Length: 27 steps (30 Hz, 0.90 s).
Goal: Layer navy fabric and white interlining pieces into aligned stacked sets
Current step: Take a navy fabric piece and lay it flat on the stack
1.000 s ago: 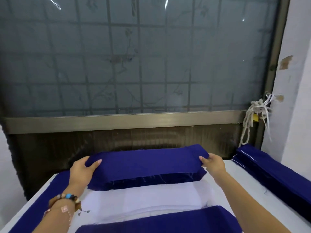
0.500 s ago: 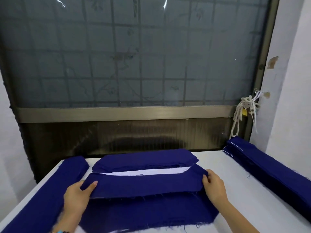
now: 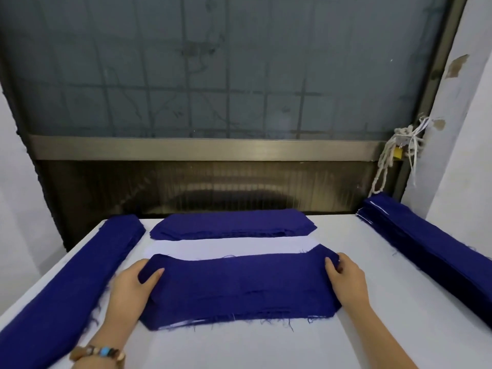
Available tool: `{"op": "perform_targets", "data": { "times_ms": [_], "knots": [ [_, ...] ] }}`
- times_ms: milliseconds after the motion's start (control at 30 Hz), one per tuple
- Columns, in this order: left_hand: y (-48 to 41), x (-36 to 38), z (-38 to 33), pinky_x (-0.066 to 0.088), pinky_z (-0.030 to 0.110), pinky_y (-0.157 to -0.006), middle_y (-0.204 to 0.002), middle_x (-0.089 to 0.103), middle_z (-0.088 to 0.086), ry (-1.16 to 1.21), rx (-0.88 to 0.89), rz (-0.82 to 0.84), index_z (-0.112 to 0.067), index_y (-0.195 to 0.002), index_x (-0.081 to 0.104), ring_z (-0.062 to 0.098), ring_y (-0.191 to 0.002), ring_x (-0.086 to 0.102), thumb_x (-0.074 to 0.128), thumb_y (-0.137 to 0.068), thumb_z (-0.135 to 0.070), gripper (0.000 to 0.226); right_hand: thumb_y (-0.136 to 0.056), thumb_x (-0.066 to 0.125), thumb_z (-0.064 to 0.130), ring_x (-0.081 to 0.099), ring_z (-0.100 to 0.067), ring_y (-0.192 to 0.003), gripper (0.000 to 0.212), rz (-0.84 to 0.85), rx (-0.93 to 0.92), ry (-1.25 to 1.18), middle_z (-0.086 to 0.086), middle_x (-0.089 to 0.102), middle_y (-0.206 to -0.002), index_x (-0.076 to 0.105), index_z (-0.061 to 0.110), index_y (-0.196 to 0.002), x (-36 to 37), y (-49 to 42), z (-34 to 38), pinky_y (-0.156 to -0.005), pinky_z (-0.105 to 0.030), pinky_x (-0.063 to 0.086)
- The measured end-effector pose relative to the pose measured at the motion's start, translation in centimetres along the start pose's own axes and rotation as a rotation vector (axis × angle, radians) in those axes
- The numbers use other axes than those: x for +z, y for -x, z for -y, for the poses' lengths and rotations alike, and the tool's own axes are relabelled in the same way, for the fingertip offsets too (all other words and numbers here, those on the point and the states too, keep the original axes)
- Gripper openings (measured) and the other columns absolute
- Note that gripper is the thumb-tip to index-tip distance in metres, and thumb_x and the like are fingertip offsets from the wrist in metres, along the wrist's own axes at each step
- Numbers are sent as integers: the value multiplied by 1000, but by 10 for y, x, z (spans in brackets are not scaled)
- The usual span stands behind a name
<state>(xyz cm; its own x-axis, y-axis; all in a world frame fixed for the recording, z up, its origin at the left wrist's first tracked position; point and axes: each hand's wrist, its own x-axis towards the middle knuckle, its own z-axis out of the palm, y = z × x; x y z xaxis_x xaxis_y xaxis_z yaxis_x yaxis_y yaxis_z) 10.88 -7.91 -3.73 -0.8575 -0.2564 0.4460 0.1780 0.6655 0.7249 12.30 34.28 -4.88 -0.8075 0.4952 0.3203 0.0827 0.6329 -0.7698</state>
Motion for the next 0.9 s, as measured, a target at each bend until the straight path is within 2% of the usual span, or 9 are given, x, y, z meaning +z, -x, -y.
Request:
{"op": "perform_targets", "data": {
  "times_ms": [67,167,267,367,500,600,767,900],
  "knots": [
    [0,-1,5,42,30,-69,-78,60,-8,-77,-15,-30,-13,-96,66,13,-71,53,71,-86,-21,14,-92,60,33,49,-20,-58,29,-7,21,-22,-5,55,-62,50,11,-75,1,-2,0,-53,-31,39],
    [1,-4,9,40,30,-61,-72,59,-9,-118,-47,-65,-12,-98,67,12,-64,52,69,-88,-26,18,-91,62,33,51,-19,-58,21,-17,24,-47,-4,55,-60,55,16,-81,0,-2,0,-51,-27,39],
    [-1,-7,10,43,34,-67,-76,61,-1,-47,-84,-99,-7,-102,69,17,-69,54,69,-88,-23,21,-93,59,31,47,-19,-57,22,-52,9,-87,-8,53,-60,54,12,-82,-3,0,1,-52,-26,37],
    [-3,-11,11,45,27,-65,-79,67,-2,87,-135,-72,-14,-89,68,17,-72,59,70,-87,-23,10,-94,58,27,44,-20,-56,26,-110,-7,-129,-12,52,-61,51,8,-78,-9,4,2,-52,-26,36],
    [-8,-17,14,48,37,-66,-75,68,3,205,-266,10,-17,-74,63,24,-77,64,70,-86,-19,14,-92,56,20,35,-16,-52,25,-172,-27,-173,-4,41,-57,43,9,-74,-17,9,7,-49,-26,32],
    [-8,-22,15,44,30,-58,-73,67,1,135,-283,31,-17,-73,63,21,-75,64,69,-87,-17,15,-88,57,18,37,-17,-54,25,-125,-42,-128,-4,44,-59,41,11,-71,-19,12,8,-51,-29,34],
    [-5,-21,11,41,30,-55,-67,62,4,-74,-269,70,-13,-71,57,22,-68,58,68,-86,-23,21,-85,56,22,45,-20,-56,24,-52,11,79,-3,50,-59,41,14,-69,-15,11,2,-51,-31,35],
    [-3,-19,10,41,34,-65,-90,63,3,-117,-235,95,-16,-86,60,17,-77,56,62,-92,-26,11,-92,54,24,52,-21,-60,20,-14,29,91,-2,56,-62,47,14,-76,-13,8,-2,-54,-31,36]
  ]
}}
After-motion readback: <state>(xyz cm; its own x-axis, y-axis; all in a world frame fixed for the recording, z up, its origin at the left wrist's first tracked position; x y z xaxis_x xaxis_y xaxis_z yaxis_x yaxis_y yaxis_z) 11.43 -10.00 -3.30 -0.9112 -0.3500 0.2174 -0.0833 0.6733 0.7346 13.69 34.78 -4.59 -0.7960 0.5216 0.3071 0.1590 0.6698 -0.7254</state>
